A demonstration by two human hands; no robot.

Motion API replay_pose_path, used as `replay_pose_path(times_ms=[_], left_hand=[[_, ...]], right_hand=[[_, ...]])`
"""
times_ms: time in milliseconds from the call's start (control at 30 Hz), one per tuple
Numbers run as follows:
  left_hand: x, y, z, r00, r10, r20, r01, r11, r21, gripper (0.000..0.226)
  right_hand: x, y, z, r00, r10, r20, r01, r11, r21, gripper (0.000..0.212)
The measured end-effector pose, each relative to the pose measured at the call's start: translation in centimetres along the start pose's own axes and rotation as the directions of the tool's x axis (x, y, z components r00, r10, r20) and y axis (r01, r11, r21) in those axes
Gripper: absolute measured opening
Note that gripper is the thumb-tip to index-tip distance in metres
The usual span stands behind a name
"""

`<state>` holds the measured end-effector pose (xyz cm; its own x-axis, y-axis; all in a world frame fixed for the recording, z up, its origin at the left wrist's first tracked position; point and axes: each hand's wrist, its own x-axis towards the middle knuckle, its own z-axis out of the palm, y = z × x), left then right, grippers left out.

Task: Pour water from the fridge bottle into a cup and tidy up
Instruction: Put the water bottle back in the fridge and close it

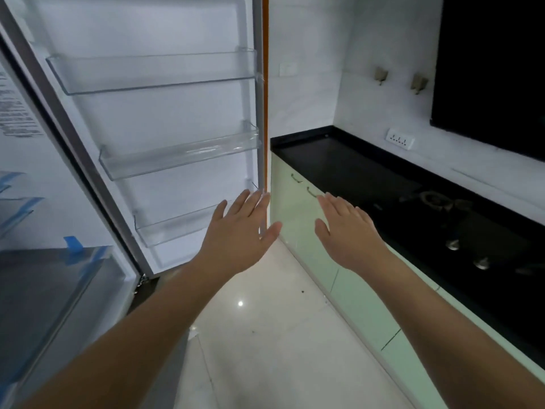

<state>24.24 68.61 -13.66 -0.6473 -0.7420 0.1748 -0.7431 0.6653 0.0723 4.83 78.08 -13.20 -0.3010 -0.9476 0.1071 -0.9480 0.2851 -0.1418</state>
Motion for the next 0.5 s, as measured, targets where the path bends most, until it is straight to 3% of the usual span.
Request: replay_pose_path(times_ms=[333, 500], left_hand=[[-4.1, 11.9, 0.4, 0.977, 0.2, 0.074, -0.195, 0.979, -0.064, 0.07], [-6.5, 20.5, 1.3, 0.932, 0.325, 0.16, -0.313, 0.945, -0.095, 0.066]], right_hand=[[-13.3, 6.9, -2.0, 0.972, 0.222, -0.082, -0.224, 0.975, -0.015, 0.058], [-21.5, 11.6, -2.2, 0.934, 0.342, -0.103, -0.343, 0.939, 0.007, 0.057]])
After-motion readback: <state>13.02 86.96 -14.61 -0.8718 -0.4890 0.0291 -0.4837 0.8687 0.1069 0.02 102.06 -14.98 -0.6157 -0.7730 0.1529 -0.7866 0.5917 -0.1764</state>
